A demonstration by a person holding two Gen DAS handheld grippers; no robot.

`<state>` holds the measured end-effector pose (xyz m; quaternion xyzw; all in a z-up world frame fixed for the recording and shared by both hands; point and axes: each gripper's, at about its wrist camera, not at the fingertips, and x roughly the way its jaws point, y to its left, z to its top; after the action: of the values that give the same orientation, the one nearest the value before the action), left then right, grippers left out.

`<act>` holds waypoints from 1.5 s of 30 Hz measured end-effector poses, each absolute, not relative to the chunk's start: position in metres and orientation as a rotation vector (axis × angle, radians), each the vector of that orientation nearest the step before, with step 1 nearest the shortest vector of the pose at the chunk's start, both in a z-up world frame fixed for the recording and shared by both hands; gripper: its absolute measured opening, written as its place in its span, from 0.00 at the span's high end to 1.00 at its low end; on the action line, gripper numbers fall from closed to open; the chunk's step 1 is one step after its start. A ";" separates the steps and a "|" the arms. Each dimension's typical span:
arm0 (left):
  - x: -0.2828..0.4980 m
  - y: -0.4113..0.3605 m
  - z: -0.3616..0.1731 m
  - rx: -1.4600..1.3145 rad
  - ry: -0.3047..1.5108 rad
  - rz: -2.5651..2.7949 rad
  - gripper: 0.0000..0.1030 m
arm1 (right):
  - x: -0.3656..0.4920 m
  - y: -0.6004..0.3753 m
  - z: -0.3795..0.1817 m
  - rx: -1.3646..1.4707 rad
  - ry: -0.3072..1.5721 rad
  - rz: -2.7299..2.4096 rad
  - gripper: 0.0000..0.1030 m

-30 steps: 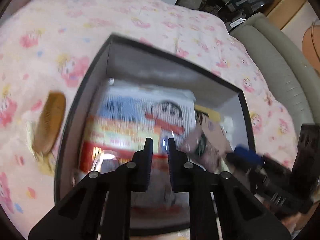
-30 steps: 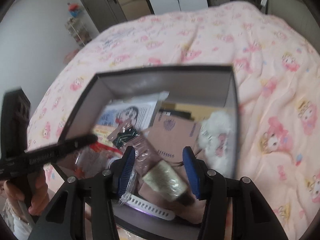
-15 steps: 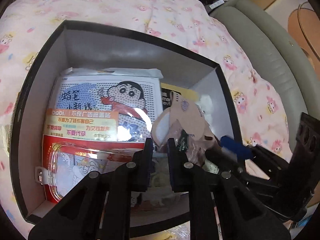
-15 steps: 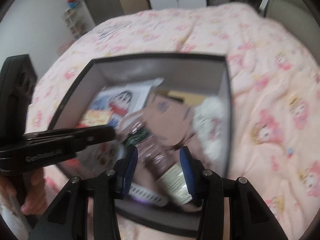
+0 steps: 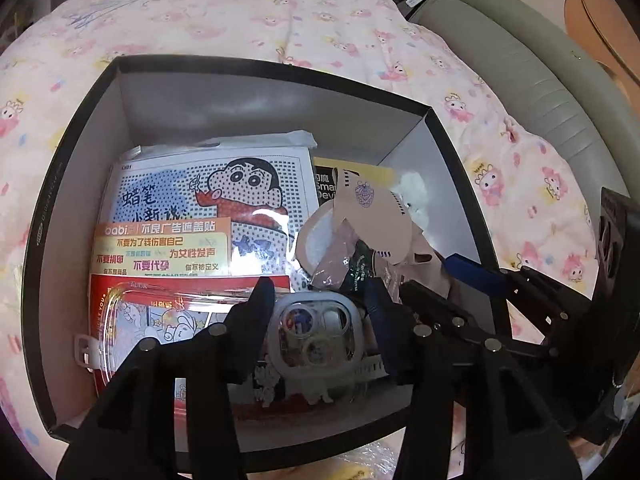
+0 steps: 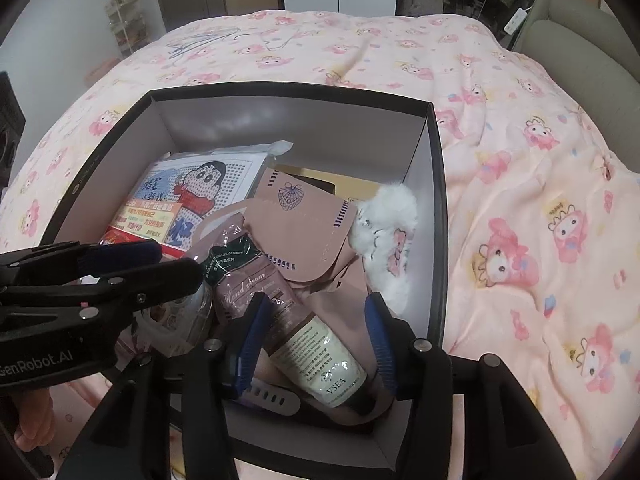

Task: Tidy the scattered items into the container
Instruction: 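Lower the tube into the box and open the left gripper, then move the left gripper from the box to the wooden comb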

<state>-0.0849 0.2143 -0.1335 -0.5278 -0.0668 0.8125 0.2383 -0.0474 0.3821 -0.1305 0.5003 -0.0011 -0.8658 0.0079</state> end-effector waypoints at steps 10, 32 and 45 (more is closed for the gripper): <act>-0.063 0.230 -0.109 -1.265 -0.095 2.287 0.54 | -0.031 0.384 -0.121 1.525 -0.224 -2.774 0.39; 0.017 0.131 -0.008 -1.090 -0.063 2.447 0.44 | 0.034 0.306 -0.023 1.229 -0.226 -2.854 0.28; -0.001 -0.004 -0.027 -1.187 -0.219 2.592 0.44 | -0.029 0.166 -0.031 1.183 -0.008 -2.520 0.33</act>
<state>-0.0011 -0.0042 -0.0268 -0.4110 -0.0758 0.8976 0.1405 -0.0285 0.1662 -0.0306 0.4182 -0.0030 -0.8908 0.1778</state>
